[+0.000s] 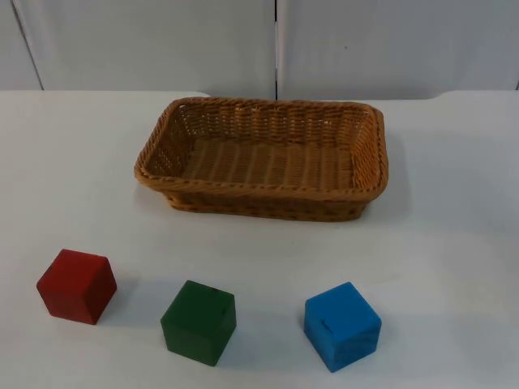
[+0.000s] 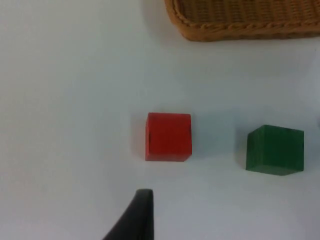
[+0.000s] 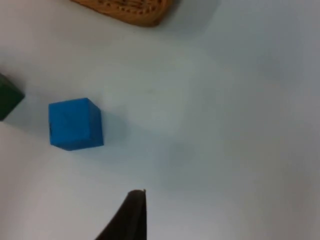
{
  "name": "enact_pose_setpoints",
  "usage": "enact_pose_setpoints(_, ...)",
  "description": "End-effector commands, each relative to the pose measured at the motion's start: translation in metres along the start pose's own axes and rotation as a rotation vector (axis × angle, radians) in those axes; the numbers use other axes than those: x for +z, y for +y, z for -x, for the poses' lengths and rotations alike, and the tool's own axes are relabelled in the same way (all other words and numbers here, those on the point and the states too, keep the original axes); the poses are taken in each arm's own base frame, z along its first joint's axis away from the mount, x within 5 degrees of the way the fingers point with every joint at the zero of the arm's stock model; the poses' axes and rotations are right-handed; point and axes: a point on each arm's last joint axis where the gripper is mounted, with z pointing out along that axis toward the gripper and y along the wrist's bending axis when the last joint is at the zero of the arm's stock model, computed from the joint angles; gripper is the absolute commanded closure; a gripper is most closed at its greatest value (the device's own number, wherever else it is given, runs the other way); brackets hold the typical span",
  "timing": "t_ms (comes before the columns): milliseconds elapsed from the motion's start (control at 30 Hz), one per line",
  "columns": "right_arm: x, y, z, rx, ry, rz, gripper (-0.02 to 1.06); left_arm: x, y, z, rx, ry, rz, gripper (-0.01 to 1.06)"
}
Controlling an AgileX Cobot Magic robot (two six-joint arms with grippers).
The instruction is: Pick up one cube with each hand and place exactly two cubes into the same basket, leaving the remaining cube outside.
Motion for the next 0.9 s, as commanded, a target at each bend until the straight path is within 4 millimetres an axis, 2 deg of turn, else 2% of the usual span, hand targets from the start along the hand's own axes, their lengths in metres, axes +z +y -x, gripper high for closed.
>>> enact_pose_setpoints(0,-0.004,0.000,0.008,-0.007,-0.033,0.007,-0.01,0.003,0.001,0.005,-0.009,-0.015,-0.009,0.00)
enact_pose_setpoints(300,-0.019,0.003,0.032,-0.023,-0.098,0.026,-0.01,0.022,0.005,0.011,-0.006,0.043,-0.027,0.00)
enact_pose_setpoints(533,-0.016,0.009,0.046,-0.057,-0.079,0.066,-0.01,0.032,0.006,0.020,0.001,0.074,-0.054,0.00)
enact_pose_setpoints(667,-0.001,0.033,0.062,-0.161,-0.052,0.138,-0.01,0.045,0.010,0.027,-0.004,0.117,-0.061,0.00)
enact_pose_setpoints(700,-0.001,0.033,0.062,-0.161,-0.052,0.138,-0.01,0.045,0.010,0.027,-0.004,0.117,-0.061,0.00)
enact_pose_setpoints(800,0.020,0.061,0.074,-0.299,-0.014,0.170,-0.01,0.056,0.013,0.032,0.002,0.158,-0.072,0.00)
enact_pose_setpoints(867,0.031,0.072,0.077,-0.366,0.015,0.169,-0.01,0.063,0.014,0.036,-0.003,0.185,-0.084,0.00)
